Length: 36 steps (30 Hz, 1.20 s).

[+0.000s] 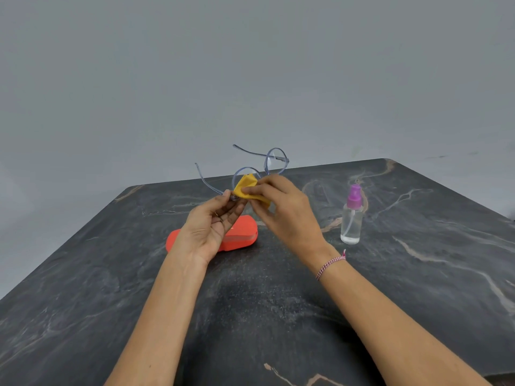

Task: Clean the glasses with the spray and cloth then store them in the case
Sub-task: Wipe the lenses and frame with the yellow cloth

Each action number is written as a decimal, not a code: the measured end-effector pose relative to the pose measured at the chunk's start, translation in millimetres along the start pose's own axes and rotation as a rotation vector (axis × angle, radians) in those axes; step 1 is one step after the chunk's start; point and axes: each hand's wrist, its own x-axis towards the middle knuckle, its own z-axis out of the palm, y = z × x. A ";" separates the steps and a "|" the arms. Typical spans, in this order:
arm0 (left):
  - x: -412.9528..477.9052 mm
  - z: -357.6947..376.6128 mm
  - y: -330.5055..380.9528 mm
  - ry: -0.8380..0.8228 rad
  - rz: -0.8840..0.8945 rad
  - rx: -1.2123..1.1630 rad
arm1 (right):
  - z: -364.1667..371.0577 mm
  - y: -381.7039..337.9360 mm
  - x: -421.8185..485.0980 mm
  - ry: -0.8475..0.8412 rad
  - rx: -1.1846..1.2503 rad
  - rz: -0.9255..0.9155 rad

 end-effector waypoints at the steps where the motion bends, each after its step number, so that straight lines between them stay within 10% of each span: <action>1: -0.2 0.9 -0.6 0.004 -0.003 0.016 | -3.0 3.5 0.8 0.031 -0.011 0.029; 36: 5.6 -1.7 -7.6 -0.019 0.124 0.391 | 2.0 -4.0 0.1 0.024 -0.047 -0.018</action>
